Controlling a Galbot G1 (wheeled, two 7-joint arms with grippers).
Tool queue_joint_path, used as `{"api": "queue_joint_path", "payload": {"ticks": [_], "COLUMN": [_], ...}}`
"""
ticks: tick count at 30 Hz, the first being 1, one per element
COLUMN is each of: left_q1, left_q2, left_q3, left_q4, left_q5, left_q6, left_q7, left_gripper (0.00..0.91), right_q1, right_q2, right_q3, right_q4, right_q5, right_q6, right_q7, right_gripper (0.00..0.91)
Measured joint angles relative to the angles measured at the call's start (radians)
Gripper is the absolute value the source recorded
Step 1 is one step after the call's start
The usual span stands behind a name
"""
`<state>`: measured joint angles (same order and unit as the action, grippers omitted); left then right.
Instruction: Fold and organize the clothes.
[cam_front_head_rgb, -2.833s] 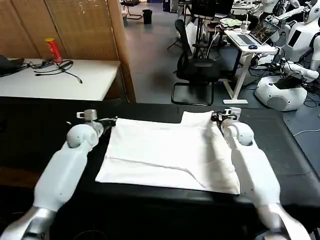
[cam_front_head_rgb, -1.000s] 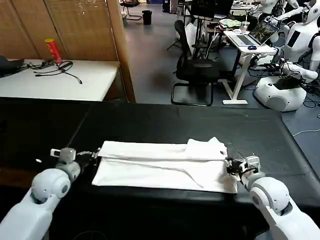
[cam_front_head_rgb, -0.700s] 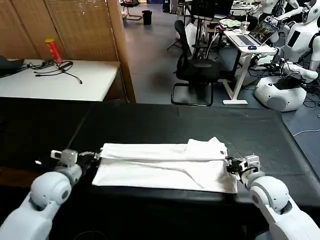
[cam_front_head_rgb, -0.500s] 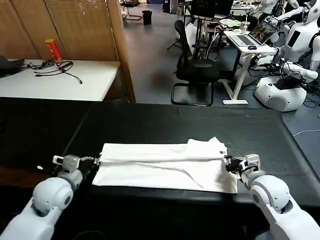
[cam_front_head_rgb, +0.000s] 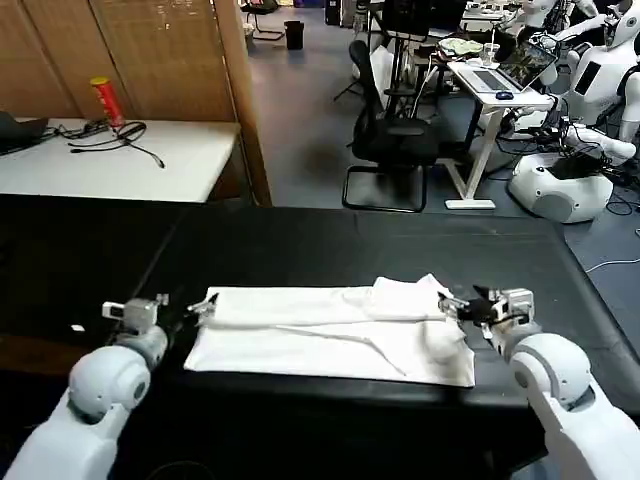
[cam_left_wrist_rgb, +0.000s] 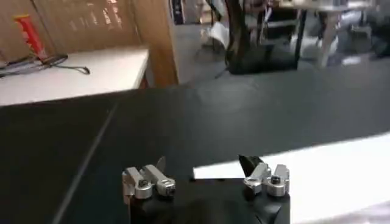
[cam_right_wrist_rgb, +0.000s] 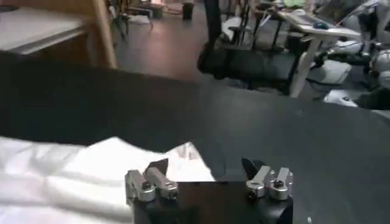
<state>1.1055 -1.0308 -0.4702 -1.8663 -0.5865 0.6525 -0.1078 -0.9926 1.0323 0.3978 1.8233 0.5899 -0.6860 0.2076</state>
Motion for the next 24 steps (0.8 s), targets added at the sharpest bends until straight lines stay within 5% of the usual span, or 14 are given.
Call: {"api": "queue_joint_path", "payload": {"ticks": [6, 9, 10, 15, 18, 19, 20, 24], "left_q1": [-0.065, -0.077, -0.079, -0.084, -0.084, -0.084, -0.084, -0.086], "left_q2": [-0.045, -0.057, -0.059, -0.065, -0.066, -0.067, -0.067, -0.073], "left_q3": [0.028, 0.032, 0.032, 0.032, 0.032, 0.031, 0.031, 0.031], "left_q4": [0.107, 0.138, 0.145, 0.167, 0.17, 0.171, 0.172, 0.181], "left_q5": [-0.018, -0.026, -0.027, -0.026, -0.025, -0.025, -0.025, -0.016], "left_q6": [0.008, 0.01, 0.01, 0.01, 0.01, 0.01, 0.009, 0.003], "left_q7": [0.009, 0.022, 0.024, 0.026, 0.027, 0.027, 0.028, 0.031], "left_gripper": [0.878, 0.868, 0.731, 0.351, 0.185, 0.185, 0.156, 0.0], "right_q1": [0.07, 0.081, 0.082, 0.082, 0.087, 0.088, 0.089, 0.087], "right_q2": [0.058, 0.078, 0.083, 0.108, 0.121, 0.126, 0.129, 0.139], "right_q3": [-0.034, -0.036, -0.037, -0.039, -0.039, -0.039, -0.039, -0.033], "right_q4": [-0.108, -0.143, -0.152, -0.19, -0.208, -0.212, -0.215, -0.219], "right_q5": [-0.022, -0.025, -0.027, -0.046, -0.052, -0.055, -0.06, -0.077], "right_q6": [0.03, 0.034, 0.036, 0.041, 0.046, 0.05, 0.054, 0.073], "right_q7": [-0.006, -0.008, -0.009, -0.031, -0.039, -0.04, -0.042, -0.035], "right_gripper": [0.878, 0.751, 0.722, 0.673, 0.488, 0.166, 0.088, 0.0]}}
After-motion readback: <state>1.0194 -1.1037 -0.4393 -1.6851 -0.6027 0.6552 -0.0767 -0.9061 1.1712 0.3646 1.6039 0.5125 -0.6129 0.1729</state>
